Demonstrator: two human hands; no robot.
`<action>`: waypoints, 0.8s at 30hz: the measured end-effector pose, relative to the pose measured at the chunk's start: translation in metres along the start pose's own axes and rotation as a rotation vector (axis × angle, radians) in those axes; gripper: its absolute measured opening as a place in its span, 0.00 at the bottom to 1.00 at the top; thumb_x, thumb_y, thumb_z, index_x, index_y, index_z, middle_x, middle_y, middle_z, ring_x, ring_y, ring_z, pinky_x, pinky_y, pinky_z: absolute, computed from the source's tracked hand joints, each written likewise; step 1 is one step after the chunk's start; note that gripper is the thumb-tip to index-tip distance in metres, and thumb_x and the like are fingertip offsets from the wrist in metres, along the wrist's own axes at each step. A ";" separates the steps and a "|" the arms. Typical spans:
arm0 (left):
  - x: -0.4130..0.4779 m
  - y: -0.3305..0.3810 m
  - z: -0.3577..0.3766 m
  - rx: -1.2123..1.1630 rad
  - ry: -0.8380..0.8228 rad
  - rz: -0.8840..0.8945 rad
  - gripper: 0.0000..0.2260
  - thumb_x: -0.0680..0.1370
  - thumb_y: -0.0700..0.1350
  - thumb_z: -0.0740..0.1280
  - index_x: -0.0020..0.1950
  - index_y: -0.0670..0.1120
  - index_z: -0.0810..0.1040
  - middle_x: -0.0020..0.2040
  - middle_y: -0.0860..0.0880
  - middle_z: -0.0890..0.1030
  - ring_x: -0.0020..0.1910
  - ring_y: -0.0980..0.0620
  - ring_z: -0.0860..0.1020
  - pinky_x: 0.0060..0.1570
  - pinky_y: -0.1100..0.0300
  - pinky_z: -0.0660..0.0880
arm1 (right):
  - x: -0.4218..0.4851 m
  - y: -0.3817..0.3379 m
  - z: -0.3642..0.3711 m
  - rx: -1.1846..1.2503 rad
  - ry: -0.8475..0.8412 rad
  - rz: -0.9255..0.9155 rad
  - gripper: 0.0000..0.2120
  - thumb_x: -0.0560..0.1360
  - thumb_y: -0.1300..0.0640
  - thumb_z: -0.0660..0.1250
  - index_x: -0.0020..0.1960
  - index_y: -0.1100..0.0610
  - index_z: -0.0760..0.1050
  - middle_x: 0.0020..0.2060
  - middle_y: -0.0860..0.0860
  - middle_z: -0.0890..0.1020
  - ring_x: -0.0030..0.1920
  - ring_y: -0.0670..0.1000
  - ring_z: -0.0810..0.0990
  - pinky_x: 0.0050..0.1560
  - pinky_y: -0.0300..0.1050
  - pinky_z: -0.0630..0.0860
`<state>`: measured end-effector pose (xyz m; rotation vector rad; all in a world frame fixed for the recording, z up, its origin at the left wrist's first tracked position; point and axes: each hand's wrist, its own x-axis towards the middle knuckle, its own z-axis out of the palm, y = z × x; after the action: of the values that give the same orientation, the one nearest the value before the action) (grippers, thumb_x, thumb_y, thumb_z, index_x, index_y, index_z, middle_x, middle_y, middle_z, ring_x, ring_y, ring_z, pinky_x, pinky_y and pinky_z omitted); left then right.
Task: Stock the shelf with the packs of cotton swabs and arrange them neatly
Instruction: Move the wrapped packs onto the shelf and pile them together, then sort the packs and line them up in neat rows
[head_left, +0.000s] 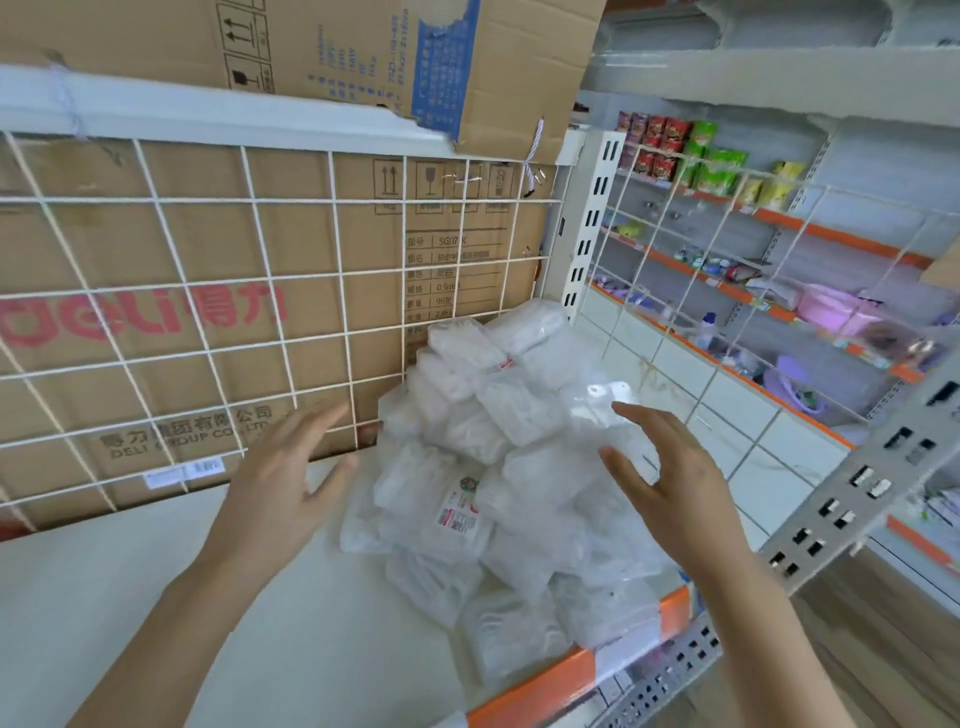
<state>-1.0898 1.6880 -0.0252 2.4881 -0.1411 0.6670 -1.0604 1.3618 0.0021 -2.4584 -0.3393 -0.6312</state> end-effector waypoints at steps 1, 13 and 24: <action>-0.012 -0.001 -0.003 0.027 -0.010 -0.001 0.27 0.74 0.59 0.55 0.66 0.45 0.74 0.63 0.47 0.76 0.62 0.52 0.70 0.59 0.55 0.67 | -0.009 0.000 -0.002 -0.001 -0.002 0.003 0.18 0.75 0.53 0.68 0.64 0.55 0.74 0.58 0.50 0.77 0.57 0.53 0.77 0.51 0.40 0.68; -0.153 -0.002 -0.053 0.256 -0.080 -0.073 0.25 0.73 0.57 0.56 0.64 0.46 0.76 0.63 0.46 0.77 0.61 0.49 0.72 0.58 0.48 0.70 | -0.136 -0.023 -0.004 0.083 -0.107 0.067 0.17 0.76 0.51 0.67 0.63 0.53 0.75 0.60 0.51 0.77 0.59 0.55 0.75 0.48 0.45 0.68; -0.237 -0.030 -0.126 0.383 -0.020 -0.241 0.26 0.72 0.58 0.55 0.63 0.46 0.77 0.63 0.45 0.77 0.60 0.43 0.75 0.58 0.44 0.71 | -0.176 -0.078 0.016 0.138 -0.189 0.034 0.18 0.75 0.49 0.67 0.63 0.52 0.74 0.59 0.48 0.76 0.40 0.54 0.77 0.39 0.44 0.66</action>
<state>-1.3438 1.7717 -0.0651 2.8125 0.3023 0.6114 -1.2336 1.4162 -0.0623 -2.3905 -0.4004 -0.3492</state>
